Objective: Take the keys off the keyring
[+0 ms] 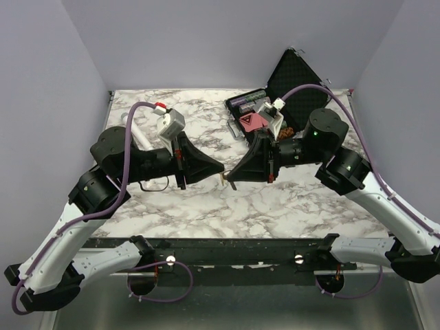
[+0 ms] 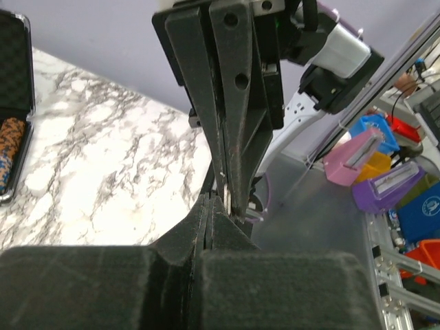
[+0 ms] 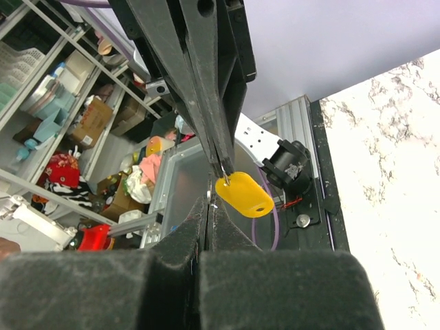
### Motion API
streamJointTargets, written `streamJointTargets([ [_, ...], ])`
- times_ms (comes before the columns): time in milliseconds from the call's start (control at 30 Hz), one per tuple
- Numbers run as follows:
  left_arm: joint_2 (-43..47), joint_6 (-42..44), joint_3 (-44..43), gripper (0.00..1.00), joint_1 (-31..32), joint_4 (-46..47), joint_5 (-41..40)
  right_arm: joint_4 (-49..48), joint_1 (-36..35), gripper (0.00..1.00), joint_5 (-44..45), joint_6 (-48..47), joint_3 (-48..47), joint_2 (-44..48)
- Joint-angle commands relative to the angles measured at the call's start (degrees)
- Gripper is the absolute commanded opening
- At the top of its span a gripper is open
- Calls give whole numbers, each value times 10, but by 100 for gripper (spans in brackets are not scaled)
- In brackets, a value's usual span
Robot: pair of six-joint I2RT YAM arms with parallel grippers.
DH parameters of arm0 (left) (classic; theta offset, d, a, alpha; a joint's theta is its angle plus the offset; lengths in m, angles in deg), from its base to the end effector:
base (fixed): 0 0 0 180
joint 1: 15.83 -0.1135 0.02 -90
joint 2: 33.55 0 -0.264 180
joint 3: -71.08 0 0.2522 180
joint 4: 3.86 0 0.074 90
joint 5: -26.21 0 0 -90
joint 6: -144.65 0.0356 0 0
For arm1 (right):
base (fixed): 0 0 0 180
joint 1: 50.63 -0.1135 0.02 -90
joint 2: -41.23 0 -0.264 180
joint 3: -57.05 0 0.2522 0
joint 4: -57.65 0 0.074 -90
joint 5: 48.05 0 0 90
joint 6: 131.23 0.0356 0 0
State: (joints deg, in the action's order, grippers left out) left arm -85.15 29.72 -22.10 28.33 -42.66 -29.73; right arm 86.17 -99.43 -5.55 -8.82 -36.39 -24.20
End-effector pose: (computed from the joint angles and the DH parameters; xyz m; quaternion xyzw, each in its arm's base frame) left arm 0.0923 -0.1174 0.4928 0.3192 0.6148 -0.5590 0.4557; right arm 0.1324 0.1910 0.4712 -0.3733 0.6030 0.6365 0.3030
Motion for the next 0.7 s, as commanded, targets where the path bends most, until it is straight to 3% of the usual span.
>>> streamJointTargets([
  [0,1,48,-13,0,8,-67,-19,16,-2,1,10,-13,-23,0],
  [233,18,52,17,0,9,-103,-75,37,-2,1,43,-26,-27,6],
  [433,37,36,59,0,10,-149,-181,109,-2,1,219,-45,-5,35],
  [667,41,-8,130,0,4,-198,-281,141,-2,1,340,1,58,32],
])
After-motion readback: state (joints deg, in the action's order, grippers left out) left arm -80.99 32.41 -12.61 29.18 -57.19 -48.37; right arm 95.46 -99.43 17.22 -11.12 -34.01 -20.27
